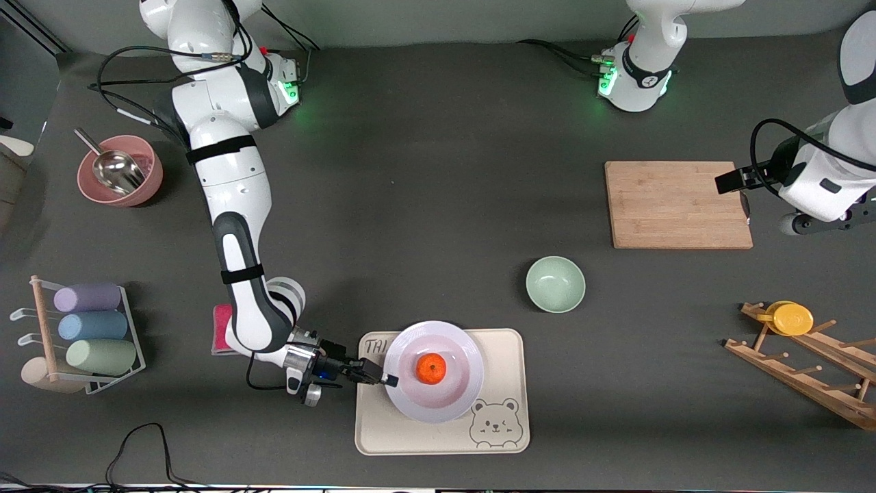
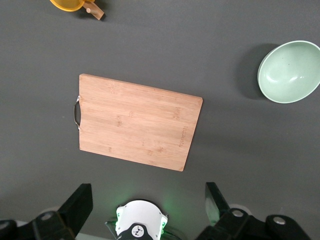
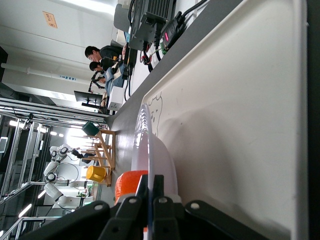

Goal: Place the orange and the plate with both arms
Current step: 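Open the right gripper and release the plate rim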

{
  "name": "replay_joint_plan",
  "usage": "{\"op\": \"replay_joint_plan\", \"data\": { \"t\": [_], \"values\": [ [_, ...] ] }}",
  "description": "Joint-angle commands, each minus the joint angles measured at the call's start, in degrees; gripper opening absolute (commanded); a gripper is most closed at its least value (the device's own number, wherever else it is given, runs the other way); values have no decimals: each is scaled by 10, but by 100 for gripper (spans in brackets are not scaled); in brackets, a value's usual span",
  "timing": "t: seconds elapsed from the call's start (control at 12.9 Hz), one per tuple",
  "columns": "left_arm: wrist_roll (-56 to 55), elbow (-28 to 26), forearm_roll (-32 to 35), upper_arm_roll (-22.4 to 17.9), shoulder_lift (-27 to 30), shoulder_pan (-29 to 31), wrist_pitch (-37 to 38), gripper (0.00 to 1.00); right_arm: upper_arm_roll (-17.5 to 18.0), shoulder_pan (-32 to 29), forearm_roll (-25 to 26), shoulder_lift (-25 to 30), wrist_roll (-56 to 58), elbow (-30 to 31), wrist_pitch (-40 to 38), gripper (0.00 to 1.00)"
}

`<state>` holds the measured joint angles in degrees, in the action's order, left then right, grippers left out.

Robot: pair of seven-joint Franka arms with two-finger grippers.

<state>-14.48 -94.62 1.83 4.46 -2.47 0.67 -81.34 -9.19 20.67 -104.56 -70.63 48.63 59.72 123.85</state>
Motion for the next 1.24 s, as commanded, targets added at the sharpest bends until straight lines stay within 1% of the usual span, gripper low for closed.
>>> {"op": "replay_joint_plan", "data": {
  "t": [0.0,0.08,0.23,0.31,0.46,0.7,0.85,0.93,1.08,1.16],
  "values": [
    [9,6,6,2,-2,3,12,100,3,3,0,-6,13,-2,16,45],
    [9,6,6,2,-2,3,12,100,2,3,1,-4,9,0,16,51],
    [9,7,6,2,-2,3,13,100,1,2,13,0,-3,1,16,52],
    [9,7,6,2,-2,3,12,100,1,0,41,3,-19,1,16,52],
    [9,7,6,2,-2,3,12,100,1,-7,114,24,-80,3,16,52],
    [9,7,6,2,-2,3,12,100,1,-23,196,72,-135,49,15,52],
    [9,7,6,2,-2,3,12,100,1,-39,286,112,-196,74,9,53],
    [9,7,6,2,-2,3,12,100,2,-48,328,141,-219,102,5,55],
    [9,6,6,2,-2,3,12,100,2,-62,392,192,-239,146,-43,58],
    [9,7,6,2,-2,3,12,100,1,-70,448,224,-240,165,-66,64]
  ]
}}
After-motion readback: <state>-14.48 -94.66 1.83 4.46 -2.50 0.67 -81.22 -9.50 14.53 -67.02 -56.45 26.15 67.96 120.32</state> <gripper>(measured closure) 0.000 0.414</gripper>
